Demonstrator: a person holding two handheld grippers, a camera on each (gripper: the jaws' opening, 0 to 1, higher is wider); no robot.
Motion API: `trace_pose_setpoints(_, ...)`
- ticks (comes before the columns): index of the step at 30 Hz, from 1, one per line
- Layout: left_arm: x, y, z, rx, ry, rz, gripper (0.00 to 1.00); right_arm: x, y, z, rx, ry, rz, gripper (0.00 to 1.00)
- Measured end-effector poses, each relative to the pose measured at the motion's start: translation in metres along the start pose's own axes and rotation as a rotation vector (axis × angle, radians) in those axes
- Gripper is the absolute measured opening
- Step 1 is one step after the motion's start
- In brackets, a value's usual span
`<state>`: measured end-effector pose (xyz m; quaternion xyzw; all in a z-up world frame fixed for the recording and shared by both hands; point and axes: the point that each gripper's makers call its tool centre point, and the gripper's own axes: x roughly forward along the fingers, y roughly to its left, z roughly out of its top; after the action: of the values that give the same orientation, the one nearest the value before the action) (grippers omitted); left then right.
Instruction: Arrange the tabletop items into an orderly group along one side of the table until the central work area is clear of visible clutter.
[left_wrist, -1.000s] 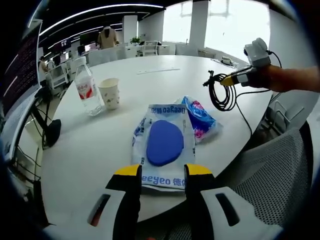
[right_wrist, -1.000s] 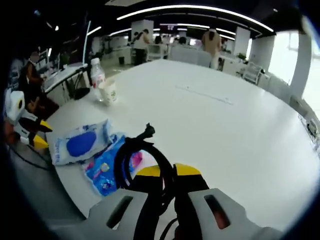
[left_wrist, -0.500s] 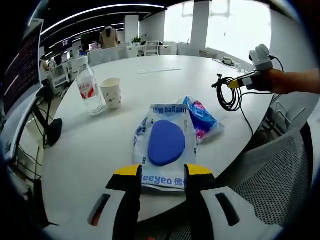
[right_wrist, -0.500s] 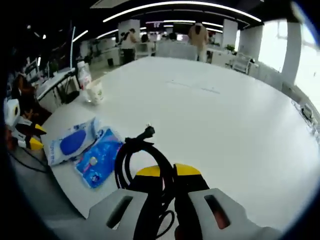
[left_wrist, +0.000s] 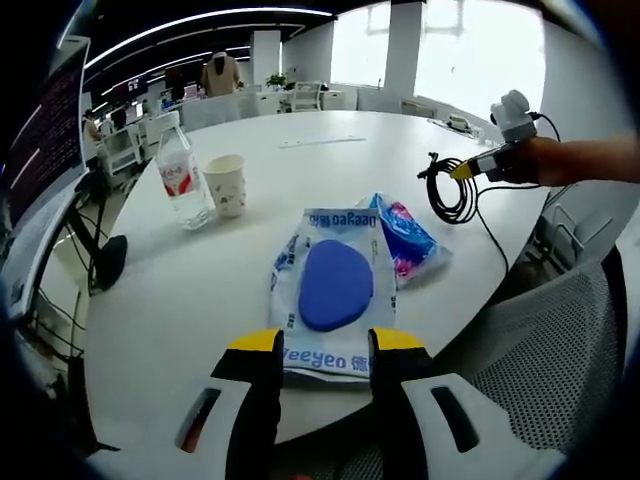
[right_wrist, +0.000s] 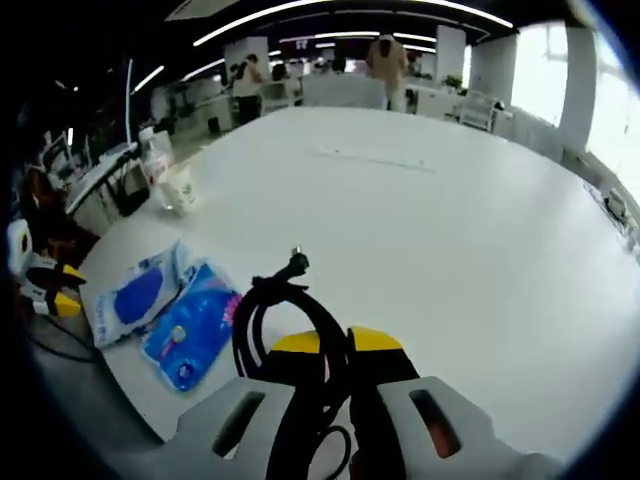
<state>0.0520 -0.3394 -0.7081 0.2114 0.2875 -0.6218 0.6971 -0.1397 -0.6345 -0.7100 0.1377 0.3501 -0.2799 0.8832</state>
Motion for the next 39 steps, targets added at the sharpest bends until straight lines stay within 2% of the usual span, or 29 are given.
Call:
trace_pose_setpoints(9, -0.001, 0.001, -0.001, -0.008, 0.002, 0.006, 0.32, 0.013, -0.002, 0.004, 0.036, 0.024, -0.010, 0.06)
trace_pose_setpoints(19, -0.001, 0.003, -0.001, -0.014, 0.005, 0.014, 0.32, 0.030, -0.011, -0.002, 0.067, 0.068, -0.020, 0.06)
trace_pose_setpoints(34, 0.001, 0.003, -0.003, -0.004, 0.018, 0.015, 0.32, 0.031, -0.009, -0.014, 0.047, 0.128, -0.032, 0.06)
trace_pose_setpoints(39, 0.001, 0.003, -0.004, -0.005, 0.021, 0.016, 0.32, 0.035, -0.012, -0.022, 0.104, 0.134, -0.030, 0.06)
